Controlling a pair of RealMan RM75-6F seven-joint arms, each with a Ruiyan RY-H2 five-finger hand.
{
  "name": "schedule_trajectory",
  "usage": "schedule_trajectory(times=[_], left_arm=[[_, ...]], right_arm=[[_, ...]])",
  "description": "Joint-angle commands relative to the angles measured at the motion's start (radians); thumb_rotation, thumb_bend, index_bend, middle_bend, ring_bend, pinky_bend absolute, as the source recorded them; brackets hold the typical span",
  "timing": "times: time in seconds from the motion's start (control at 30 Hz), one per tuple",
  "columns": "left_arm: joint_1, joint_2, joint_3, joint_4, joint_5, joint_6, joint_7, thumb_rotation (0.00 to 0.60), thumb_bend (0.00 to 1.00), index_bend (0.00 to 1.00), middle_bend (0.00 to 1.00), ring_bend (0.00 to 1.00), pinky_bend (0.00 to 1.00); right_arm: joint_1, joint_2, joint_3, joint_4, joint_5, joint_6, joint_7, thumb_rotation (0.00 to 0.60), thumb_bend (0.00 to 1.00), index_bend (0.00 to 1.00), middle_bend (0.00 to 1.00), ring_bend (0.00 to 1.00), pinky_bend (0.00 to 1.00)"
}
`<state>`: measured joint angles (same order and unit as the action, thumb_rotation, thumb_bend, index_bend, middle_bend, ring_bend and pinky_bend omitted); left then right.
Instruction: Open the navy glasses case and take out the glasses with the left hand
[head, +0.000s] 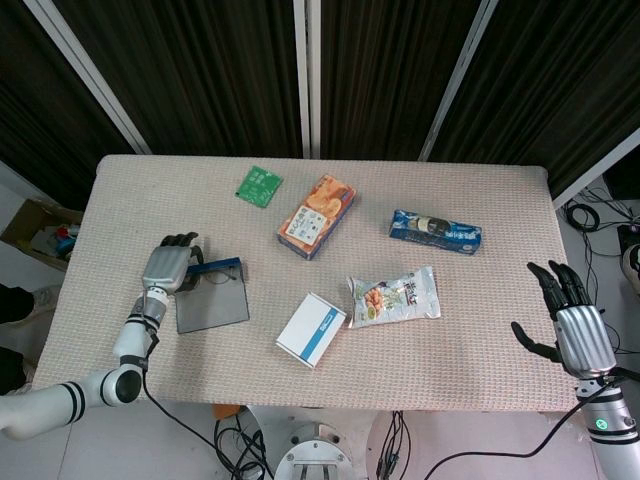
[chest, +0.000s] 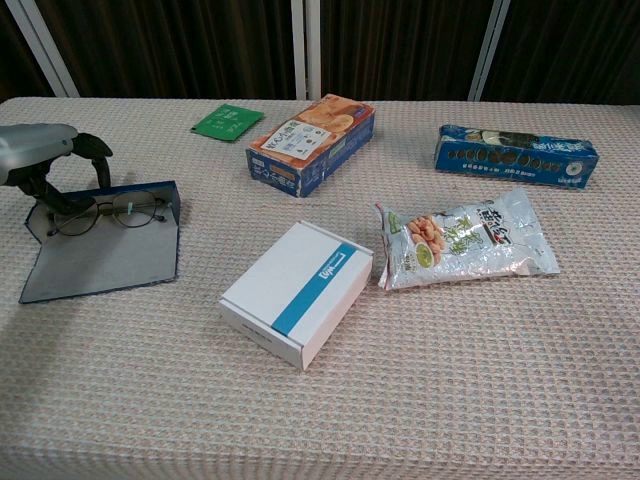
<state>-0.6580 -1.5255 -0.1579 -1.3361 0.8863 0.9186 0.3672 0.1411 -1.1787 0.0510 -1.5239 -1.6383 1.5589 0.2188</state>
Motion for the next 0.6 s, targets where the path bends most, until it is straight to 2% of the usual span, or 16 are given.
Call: schedule_trajectory(times=[0.03,0.33,0.5,0.6], left_arm=[[-0.001,0.001,0.001,-0.004,0.000,0.002,0.004,0.600,0.45,0.44,0.11,0.09,0.12],[-0.005,-0.003,-0.006,-0.004,-0.003,0.008,0.000,0.600,0.50,0.46,0.11,0.09,0.12],[0.004,-0.019,-0.025,0.006,0.049,0.063,-0.046,0.600,0.50,0.48,0.12,0.09,0.12],[0.013,-0.058,-0.039,0.053,0.115,0.120,-0.111,0.600,0.50,0.48,0.12,0.09,0.12]], right_arm=[[-0.001,0.000,0.000,0.001,0.000,0.001,0.001,0.600,0.23,0.02,0.14,0.00,0.05],[-0.005,-0.001,0.000,0.006,0.002,0.005,0.007,0.600,0.23,0.02,0.14,0.00,0.05],[-0.006,-0.002,0.001,0.009,0.003,0.008,0.010,0.600,0.23,0.02,0.14,0.00,0.05],[-0.008,-0.002,0.001,0.009,0.003,0.010,0.011,0.600,0.23,0.02,0.14,0.00,0.05]])
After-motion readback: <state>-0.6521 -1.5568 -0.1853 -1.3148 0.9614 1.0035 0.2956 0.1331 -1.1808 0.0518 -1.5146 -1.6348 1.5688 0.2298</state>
